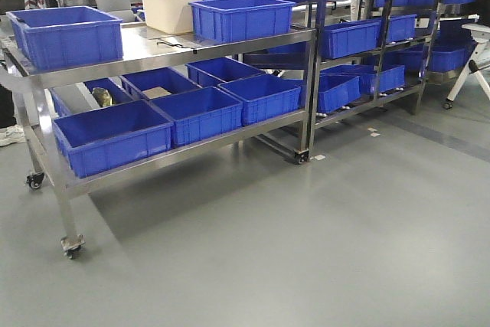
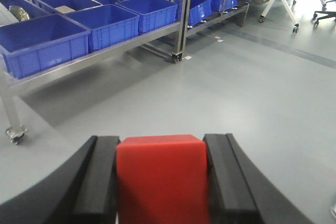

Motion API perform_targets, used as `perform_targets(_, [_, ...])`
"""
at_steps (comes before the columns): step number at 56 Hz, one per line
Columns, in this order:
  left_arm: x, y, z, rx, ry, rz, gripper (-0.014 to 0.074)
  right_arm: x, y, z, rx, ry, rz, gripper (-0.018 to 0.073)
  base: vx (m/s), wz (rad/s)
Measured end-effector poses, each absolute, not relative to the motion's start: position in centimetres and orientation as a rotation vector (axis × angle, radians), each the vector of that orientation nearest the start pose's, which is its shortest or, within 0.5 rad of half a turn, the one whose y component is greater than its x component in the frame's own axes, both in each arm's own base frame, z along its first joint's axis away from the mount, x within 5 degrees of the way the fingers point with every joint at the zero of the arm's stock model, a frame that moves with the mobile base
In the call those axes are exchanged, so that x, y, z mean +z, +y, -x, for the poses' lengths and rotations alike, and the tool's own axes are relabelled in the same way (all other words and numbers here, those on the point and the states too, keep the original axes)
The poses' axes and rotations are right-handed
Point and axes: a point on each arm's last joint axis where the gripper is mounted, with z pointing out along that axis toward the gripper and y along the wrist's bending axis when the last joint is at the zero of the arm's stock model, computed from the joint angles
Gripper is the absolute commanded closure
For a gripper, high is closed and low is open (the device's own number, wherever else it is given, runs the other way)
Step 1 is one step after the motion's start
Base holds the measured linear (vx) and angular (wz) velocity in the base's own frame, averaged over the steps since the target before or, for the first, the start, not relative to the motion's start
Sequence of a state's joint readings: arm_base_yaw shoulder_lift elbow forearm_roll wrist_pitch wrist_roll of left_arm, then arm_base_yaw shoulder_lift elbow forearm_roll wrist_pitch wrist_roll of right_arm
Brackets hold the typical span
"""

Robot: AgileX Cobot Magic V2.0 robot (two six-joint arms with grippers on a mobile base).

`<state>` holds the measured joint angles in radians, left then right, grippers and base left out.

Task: Pick red and yellow blocks into blue bin
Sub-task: 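Drive past the crate shelves to the large blue bin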

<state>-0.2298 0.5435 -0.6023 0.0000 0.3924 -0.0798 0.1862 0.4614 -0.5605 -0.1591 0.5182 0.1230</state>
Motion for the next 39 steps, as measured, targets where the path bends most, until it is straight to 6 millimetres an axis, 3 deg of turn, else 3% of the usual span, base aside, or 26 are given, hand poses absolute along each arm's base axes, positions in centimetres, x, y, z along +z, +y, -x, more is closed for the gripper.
perform_targets(39, [33.81, -2.54, -10.84, -0.219, 1.817, -0.137, 0.0596, 32.22, 1.01, -9.23, 0.041, 1.891, 0.139, 0.0566, 0.5, -0.09])
